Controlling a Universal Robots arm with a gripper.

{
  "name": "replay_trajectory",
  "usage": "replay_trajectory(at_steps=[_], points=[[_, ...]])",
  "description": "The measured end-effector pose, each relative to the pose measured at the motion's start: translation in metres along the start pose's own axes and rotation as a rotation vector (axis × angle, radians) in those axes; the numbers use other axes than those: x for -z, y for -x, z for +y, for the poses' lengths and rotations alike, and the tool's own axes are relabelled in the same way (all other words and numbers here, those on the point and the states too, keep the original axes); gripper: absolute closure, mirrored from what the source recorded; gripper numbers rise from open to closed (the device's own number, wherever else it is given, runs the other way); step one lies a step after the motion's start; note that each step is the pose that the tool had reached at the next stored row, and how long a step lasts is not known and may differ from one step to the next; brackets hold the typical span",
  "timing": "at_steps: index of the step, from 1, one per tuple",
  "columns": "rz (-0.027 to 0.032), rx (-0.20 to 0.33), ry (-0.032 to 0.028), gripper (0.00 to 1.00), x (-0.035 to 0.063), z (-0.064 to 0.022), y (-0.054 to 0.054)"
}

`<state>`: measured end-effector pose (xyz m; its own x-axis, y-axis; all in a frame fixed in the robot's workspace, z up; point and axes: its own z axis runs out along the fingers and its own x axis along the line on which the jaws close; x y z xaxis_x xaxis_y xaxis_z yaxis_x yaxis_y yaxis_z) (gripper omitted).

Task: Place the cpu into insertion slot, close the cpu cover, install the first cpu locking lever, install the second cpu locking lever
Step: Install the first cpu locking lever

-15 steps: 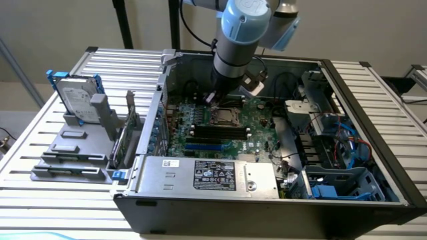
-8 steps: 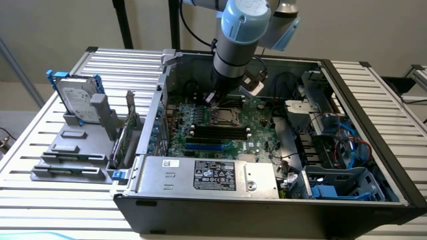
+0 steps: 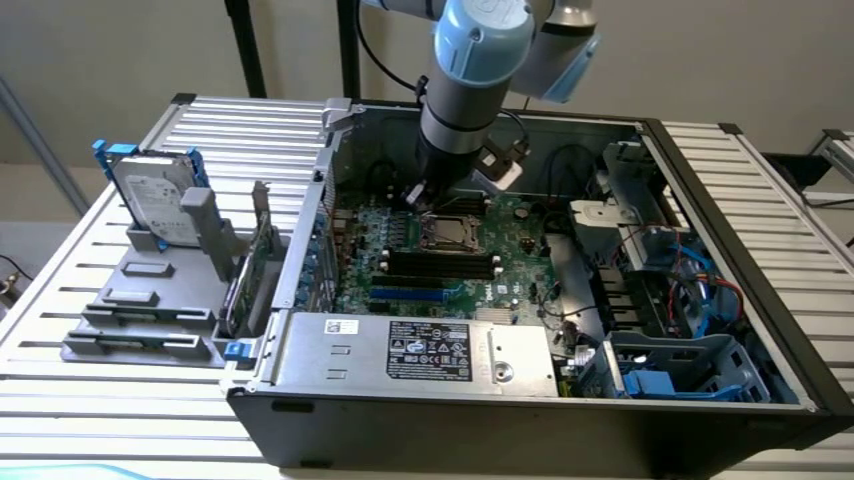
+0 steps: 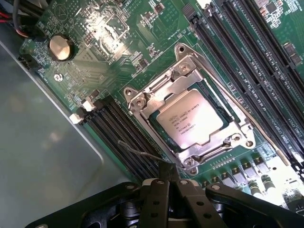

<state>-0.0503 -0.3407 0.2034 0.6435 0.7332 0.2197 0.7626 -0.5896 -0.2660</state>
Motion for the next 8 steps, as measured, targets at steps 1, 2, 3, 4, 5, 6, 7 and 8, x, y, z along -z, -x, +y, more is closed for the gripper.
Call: replay_trajectory(at_steps=[1,2,3,4,5,6,7,8], points=[[-0.0001,0.000,0.0000,0.89,0.0001,-0.0004,0.0003],[-0.0002,0.000,0.0000,0.89,0.0003,-0.0009,0.0007],[-0.0005,0.000,0.0000,0.89,0.0008,-0.0016,0.0011],[-0.0003,0.000,-0.0001,0.89,0.0013,-0.0024,0.0015],[0.0000,0.000,-0.0002,0.89,0.0019,-0.0032,0.0018],[0.0002,0.000,-0.0003,0.89,0.0026,-0.0040,0.0022],[0.0002,0.000,-0.0003,0.89,0.0029,-0.0047,0.0025],[0.0004,0.000,-0.0004,0.89,0.0030,-0.0054,0.0030]])
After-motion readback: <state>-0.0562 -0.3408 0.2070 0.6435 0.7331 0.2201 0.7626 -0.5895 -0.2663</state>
